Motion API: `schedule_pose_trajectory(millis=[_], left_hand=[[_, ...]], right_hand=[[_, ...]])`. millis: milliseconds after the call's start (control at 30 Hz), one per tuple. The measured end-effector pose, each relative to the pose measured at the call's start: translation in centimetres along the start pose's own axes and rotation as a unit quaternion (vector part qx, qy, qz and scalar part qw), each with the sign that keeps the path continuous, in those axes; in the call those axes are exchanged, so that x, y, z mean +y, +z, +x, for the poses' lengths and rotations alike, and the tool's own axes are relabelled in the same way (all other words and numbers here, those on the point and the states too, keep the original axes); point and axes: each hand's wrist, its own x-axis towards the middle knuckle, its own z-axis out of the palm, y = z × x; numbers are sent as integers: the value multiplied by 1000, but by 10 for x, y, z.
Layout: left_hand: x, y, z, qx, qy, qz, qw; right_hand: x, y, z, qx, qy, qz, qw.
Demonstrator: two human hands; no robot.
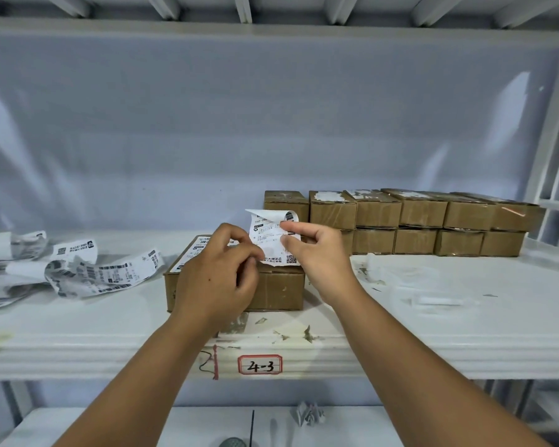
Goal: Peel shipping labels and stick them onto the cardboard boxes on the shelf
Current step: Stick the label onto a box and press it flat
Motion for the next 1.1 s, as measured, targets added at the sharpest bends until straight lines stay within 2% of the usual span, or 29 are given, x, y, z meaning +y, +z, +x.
schedule_pose_trajectory(millis=[167,500,833,1100], left_hand=[[-2,3,0,27,24,-6,999],[-4,3,1,19,47,-1,999],[-4,2,-1,13,44,-7,999],[-3,1,-1,16,51,3,999]], right_hand=[[1,0,1,-4,3,4,1000],[-1,-1,-2,-15,-8,-24,1000],[2,1,-2,0,-60,-111,992],[-2,0,-6,-47,-45,-158,985]])
